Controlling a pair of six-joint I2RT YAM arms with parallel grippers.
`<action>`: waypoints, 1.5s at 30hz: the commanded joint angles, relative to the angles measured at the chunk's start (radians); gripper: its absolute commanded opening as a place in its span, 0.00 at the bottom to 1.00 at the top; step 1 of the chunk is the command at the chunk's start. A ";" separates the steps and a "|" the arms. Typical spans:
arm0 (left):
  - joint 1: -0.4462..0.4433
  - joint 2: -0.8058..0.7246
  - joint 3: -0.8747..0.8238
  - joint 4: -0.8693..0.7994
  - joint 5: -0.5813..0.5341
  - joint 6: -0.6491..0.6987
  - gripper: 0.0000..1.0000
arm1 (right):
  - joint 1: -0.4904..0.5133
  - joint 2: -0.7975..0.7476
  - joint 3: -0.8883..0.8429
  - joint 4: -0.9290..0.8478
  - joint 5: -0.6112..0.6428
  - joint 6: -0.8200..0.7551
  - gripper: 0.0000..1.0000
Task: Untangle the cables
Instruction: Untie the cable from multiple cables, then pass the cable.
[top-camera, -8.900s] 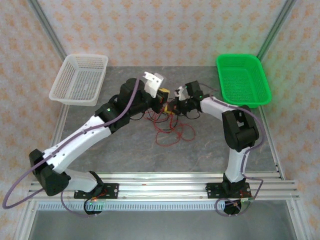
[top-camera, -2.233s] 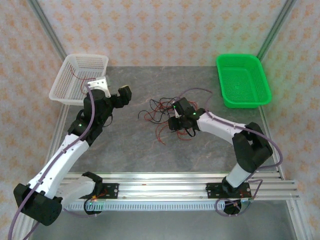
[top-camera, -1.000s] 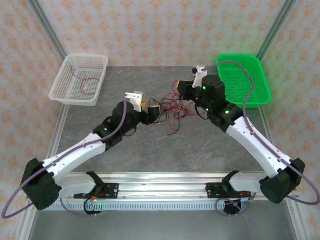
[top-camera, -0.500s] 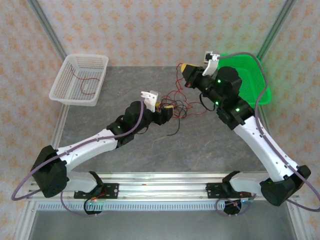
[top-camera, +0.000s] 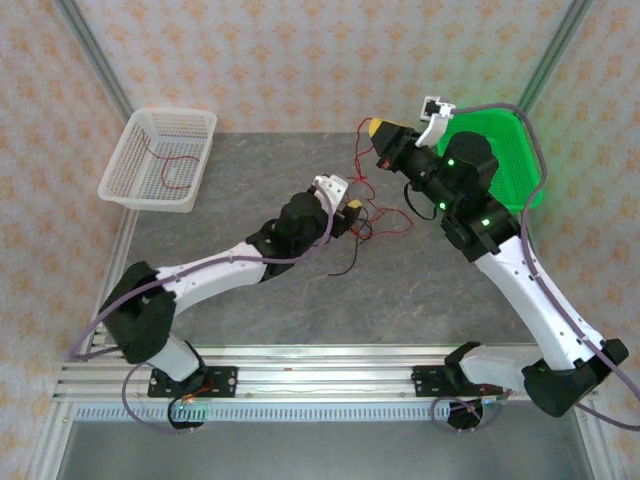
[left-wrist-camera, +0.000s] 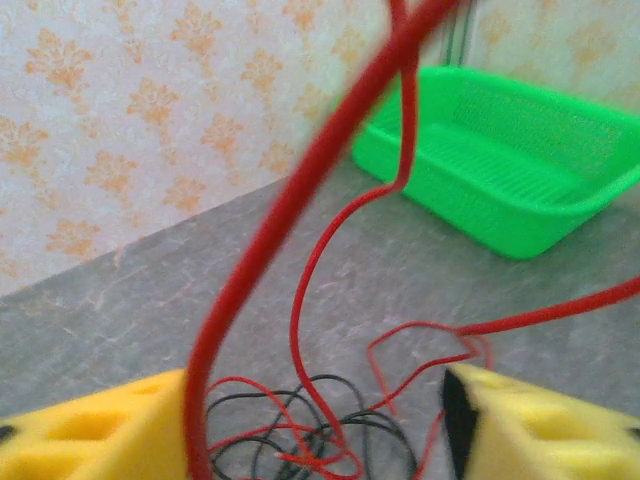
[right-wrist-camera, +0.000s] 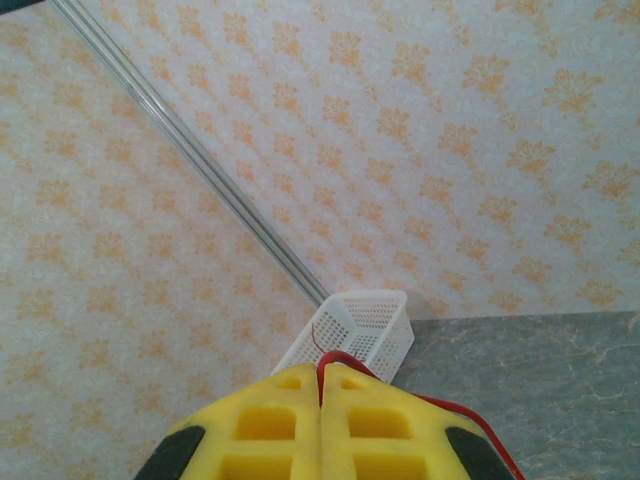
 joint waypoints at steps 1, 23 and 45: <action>0.016 0.062 0.054 0.025 -0.045 0.075 0.39 | -0.004 -0.040 0.011 0.015 0.017 0.014 0.00; 0.105 0.352 -0.096 0.117 -0.138 -0.298 0.00 | -0.005 0.066 0.501 -0.135 0.167 -0.172 0.00; 0.132 0.017 -0.031 -0.318 -0.147 -0.299 0.73 | -0.005 0.088 0.560 -0.151 0.168 -0.235 0.00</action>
